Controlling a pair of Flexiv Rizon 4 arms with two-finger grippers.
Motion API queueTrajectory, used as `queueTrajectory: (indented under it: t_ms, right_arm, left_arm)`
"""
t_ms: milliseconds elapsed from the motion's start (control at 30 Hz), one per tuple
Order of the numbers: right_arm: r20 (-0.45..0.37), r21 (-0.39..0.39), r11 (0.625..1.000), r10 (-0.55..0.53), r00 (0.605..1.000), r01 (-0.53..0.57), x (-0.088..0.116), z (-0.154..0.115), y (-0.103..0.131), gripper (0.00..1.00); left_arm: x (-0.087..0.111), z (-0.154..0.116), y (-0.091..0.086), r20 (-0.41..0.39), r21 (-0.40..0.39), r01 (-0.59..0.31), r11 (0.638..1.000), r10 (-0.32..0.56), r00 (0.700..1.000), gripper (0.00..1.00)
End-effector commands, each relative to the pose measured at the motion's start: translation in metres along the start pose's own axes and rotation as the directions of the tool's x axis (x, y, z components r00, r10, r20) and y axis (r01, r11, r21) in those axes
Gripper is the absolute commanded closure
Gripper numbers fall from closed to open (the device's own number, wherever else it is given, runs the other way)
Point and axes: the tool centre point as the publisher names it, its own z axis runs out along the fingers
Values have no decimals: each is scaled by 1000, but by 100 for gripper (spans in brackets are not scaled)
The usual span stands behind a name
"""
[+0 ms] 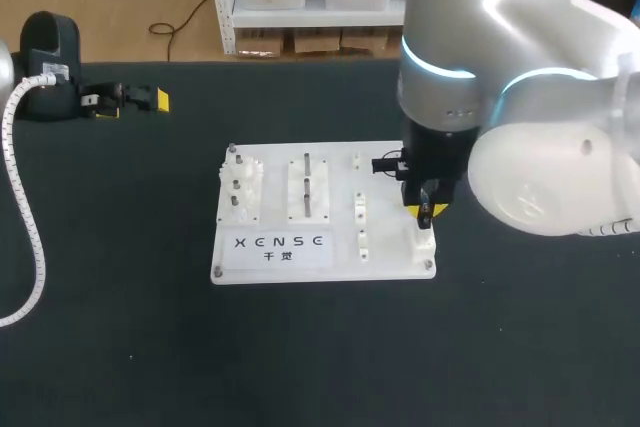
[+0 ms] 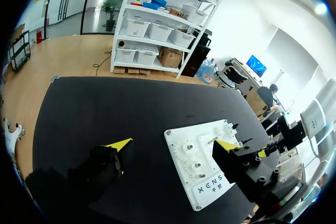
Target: Insert the USB connector, Ethernet cable, and multi-pin plug into their matching sockets one by one.
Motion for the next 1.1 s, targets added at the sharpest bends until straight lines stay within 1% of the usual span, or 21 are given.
queueTrajectory:
  t_ms: [33,733,1100]
  right_arm:
    - [6,-1,1000,4,1000,-4,2,0,-2,100]
    - [-1,0,1000,17,1000,-17,1,4,-7,100]
    - [0,0,1000,16,1000,-16,0,5,-4,100]
  left_arm:
    - [0,0,0,0,0,0,1000,0,1000,0]
    - [0,0,0,0,0,0,1000,0,1000,0]
    - [0,0,0,0,0,0,1000,0,1000,0]
